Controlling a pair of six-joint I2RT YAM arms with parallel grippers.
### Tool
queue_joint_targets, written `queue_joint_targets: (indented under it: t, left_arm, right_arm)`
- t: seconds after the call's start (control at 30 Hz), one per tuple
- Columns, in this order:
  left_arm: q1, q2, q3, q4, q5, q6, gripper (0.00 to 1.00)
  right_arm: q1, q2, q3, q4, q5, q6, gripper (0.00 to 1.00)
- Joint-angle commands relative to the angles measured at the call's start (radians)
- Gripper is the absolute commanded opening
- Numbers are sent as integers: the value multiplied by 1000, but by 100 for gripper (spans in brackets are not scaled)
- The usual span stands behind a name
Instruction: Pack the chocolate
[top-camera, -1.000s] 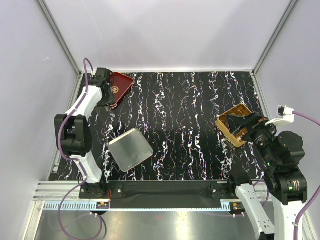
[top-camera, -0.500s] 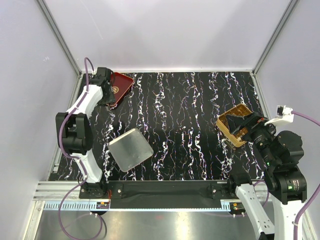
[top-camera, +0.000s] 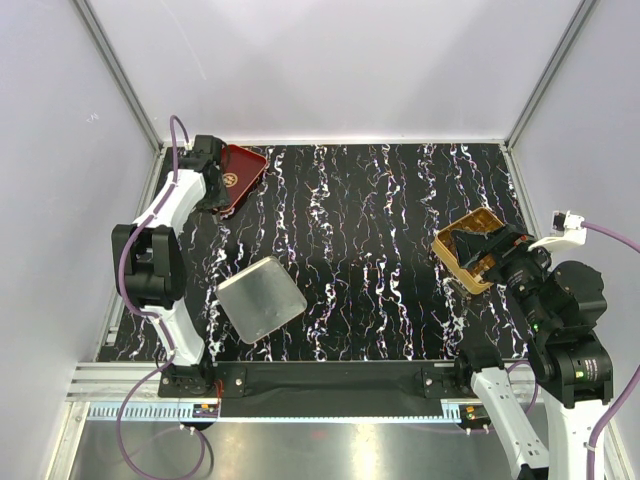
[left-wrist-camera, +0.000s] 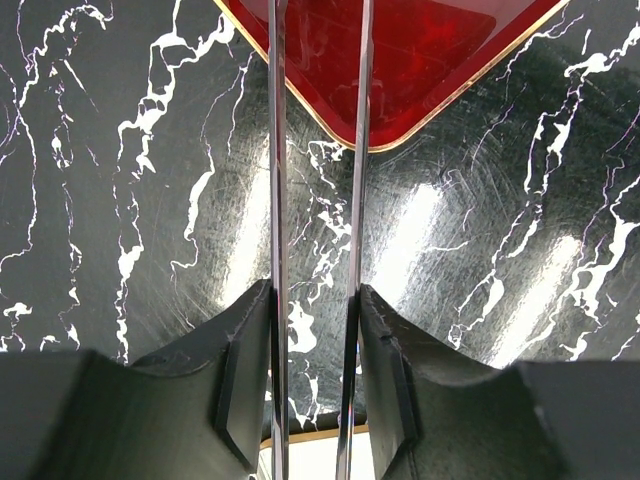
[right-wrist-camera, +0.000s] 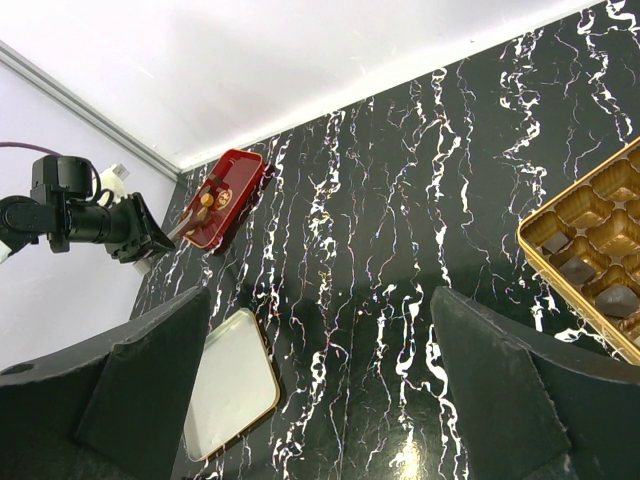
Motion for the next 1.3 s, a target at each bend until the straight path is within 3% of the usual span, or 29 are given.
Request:
queue_joint_targets:
  t: [0.0, 0.47, 0.77, 0.97, 1.13, 1.27]
  left_arm:
    - [4, -32, 51, 4, -3, 14, 38]
    - [-5, -141, 46, -35, 13, 21, 37]
    - [-22, -217, 77, -56, 105, 20, 36]
    - [-150, -224, 144, -50, 218, 18, 36]
    - [-365, -130, 262, -79, 261, 0, 36]
    - [-498, -72, 324, -16, 377, -46, 35]
  right_arm:
    - [5, 6, 5, 45, 13, -6, 100]
    - [6, -2, 8, 46, -1, 17, 100]
    - [6, -2, 22, 40, -4, 21, 100]
    - [6, -2, 29, 43, -7, 33, 100]
    - [6, 0, 39, 42, -18, 41, 100]
    - [6, -2, 52, 28, -10, 35, 100]
